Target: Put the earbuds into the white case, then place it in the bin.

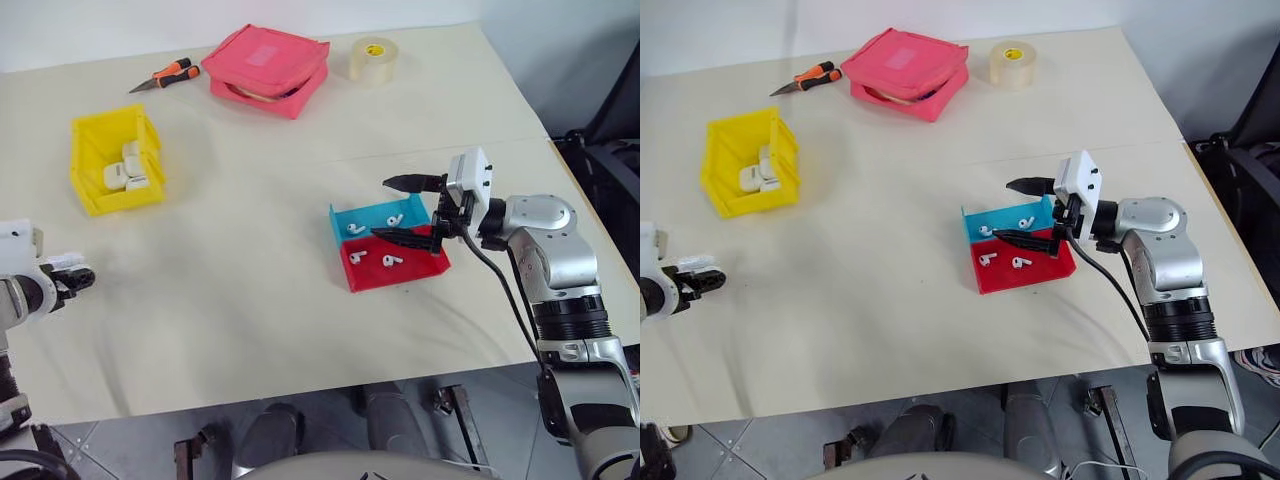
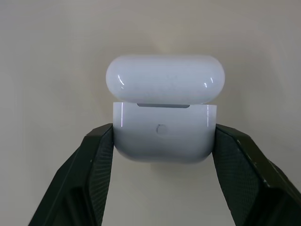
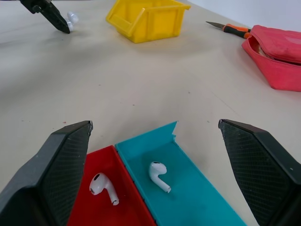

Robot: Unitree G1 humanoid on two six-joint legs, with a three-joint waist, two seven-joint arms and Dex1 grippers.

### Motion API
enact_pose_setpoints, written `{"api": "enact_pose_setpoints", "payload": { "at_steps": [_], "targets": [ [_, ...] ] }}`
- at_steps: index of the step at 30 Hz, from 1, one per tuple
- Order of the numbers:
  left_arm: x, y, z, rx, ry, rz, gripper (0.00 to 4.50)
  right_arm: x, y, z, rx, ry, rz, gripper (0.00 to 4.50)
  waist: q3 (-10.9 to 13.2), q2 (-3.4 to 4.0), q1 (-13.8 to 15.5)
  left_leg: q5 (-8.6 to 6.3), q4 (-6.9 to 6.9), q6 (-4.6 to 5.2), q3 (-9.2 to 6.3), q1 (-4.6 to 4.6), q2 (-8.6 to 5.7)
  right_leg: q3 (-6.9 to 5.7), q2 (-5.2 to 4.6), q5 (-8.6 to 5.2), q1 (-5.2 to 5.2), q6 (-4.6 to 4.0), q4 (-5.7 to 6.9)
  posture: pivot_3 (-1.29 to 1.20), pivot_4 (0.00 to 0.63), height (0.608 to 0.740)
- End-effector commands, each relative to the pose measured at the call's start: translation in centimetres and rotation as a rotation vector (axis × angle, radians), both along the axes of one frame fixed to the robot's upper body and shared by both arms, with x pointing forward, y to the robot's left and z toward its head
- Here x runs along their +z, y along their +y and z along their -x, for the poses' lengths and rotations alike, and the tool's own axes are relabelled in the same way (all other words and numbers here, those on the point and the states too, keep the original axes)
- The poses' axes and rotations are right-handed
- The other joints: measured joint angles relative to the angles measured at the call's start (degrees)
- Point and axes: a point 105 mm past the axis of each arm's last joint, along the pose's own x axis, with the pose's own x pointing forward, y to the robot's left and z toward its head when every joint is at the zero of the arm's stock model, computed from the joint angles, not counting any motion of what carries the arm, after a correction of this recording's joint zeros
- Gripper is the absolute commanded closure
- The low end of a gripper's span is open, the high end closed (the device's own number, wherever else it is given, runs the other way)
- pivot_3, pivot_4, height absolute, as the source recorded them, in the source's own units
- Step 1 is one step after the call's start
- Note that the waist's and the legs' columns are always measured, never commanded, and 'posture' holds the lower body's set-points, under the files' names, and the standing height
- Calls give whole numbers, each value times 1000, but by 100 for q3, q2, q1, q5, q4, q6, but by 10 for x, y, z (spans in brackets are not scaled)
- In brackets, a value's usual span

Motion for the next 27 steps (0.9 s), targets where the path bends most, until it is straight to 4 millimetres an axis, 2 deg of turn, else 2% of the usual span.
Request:
{"api": "enact_pose_setpoints", "payload": {
  "at_steps": [1, 4, 7, 10, 14, 21, 27],
  "targets": [
    [40, -40, -8, -286, -260, -66, 1733, 14, -6, 3, -9, -57, -9, 0, 0, 0, 22, -5, 10, -1, 0, -2, 1, -1, 0, 0, 1, 0, 2, 0, 150, 740],
    [53, -72, -5, -504, -411, -73, 1733, 15, -9, 5, -17, -60, -1, 0, 0, 0, 56, -9, 13, 3, 8, -2, 1, -1, -2, 0, 3, 0, 1, 0, 150, 740],
    [74, -114, -3, -829, -626, -60, 1733, 17, -12, 11, -30, -70, 7, 0, 0, 0, 129, -12, 15, 3, 30, -2, 6, 0, -1, 2, 3, -2, -1, 0, 150, 740],
    [80, -142, -1, -1055, -737, -12, 1733, 18, -15, 17, -50, -72, 17, 0, 0, 0, 170, -13, 25, 5, 31, -3, 5, -5, -16, 10, 16, -1, -9, 0, 150, 740],
    [88, -164, -5, -1215, -855, 75, 1733, 15, -18, 28, -76, -63, 43, 0, -2, -4, 194, -16, 27, 12, 34, 0, 4, -5, -32, 12, 20, 0, -14, 0, 150, 740],
    [87, -208, -15, -1522, -929, 264, 1733, 5, -32, 45, -222, -15, 138, 0, -3, -5, 260, -18, 40, 25, 38, -4, -6, -3, -38, 18, 25, 11, -19, 0, 150, 740],
    [84, -229, -18, -1625, -943, 344, 1733, -4, -41, 57, -334, 30, 184, 0, -4, -6, 258, -18, 46, 35, 40, -9, -9, 0, -37, 29, 30, 22, -40, 0, 150, 740]
  ]
}}
